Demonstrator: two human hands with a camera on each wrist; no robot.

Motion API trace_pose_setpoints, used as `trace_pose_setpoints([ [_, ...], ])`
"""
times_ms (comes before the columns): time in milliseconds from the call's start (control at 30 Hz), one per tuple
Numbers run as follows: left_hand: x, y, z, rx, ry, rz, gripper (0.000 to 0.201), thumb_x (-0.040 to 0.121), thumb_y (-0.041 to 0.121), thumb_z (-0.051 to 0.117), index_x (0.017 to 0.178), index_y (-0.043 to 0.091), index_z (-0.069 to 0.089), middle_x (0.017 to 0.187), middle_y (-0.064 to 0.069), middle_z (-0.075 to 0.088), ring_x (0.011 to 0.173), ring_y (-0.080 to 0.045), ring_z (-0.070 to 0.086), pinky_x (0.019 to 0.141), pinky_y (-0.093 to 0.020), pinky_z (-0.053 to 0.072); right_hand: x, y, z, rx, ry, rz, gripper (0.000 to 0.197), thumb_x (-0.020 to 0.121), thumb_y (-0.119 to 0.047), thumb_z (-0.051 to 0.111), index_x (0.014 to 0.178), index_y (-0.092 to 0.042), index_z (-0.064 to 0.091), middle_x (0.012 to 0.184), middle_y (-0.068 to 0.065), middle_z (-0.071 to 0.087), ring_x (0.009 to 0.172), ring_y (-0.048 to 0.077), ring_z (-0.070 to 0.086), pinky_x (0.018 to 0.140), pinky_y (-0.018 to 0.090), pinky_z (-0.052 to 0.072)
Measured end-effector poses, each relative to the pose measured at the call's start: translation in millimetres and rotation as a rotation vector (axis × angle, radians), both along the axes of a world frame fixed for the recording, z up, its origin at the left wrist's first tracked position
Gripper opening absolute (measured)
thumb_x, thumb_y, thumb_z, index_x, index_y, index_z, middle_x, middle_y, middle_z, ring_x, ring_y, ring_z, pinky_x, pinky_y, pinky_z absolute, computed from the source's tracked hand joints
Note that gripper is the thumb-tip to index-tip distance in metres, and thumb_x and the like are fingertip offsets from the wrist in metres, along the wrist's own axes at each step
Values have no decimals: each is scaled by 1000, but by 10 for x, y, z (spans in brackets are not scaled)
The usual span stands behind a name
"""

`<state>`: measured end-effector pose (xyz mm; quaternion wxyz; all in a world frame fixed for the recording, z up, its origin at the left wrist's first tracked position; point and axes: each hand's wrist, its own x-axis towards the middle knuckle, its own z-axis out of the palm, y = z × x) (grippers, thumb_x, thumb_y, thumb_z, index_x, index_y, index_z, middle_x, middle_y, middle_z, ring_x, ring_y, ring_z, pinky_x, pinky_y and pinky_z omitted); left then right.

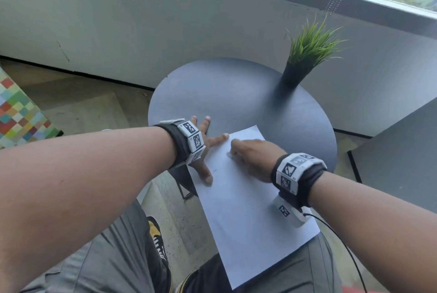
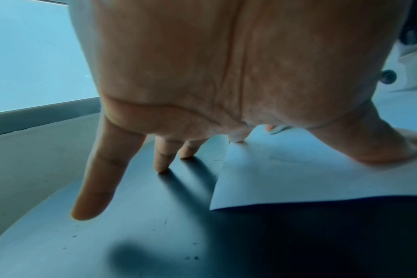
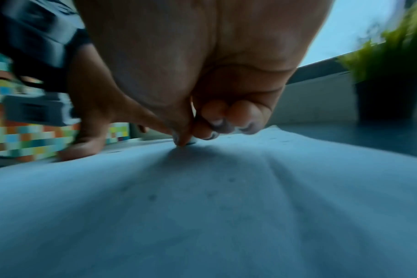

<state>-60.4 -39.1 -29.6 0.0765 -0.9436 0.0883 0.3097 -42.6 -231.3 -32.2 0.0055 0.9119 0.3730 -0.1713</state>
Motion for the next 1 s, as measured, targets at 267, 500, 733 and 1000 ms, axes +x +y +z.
trace_pose_setpoints([
  [267, -189, -71, -37, -125, -62, -75, 122, 68, 78, 65, 157, 30, -3, 164, 6, -14, 151, -21, -9, 113, -59, 21, 50, 44, -63, 30, -69, -114, 19, 99, -32, 35, 104, -15, 43, 102, 11, 61, 89, 33, 56, 70, 37, 47],
  [500, -233, -28, -136, -88, -87, -127, 139, 53, 95, 55, 155, 30, -13, 163, 8, -20, 150, -23, -14, 105, -73, 20, -251, 25, -57, -7, 73, 176, 16, 98, -28, 42, 112, -21, 48, 105, 2, 59, 97, 26, 55, 79, 40, 46],
  [733, -225, 3, -163, -130, -56, -94, 138, 53, 95, 55, 153, 34, -16, 161, 11, -24, 150, -23, -17, 103, -74, 24, -284, 62, -44, -59, -18, 76, 15, 91, -12, 44, 105, -16, 41, 95, 6, 55, 89, 29, 57, 66, 34, 37],
  [1000, -225, -7, -173, -132, -51, -84, 137, 54, 94, 57, 153, 33, -16, 161, 11, -24, 150, -22, -18, 103, -74, 25, -117, -34, -10, -42, -78, -15, 7, 95, -22, 41, 94, -19, 34, 89, 4, 53, 82, 30, 53, 69, 38, 46],
])
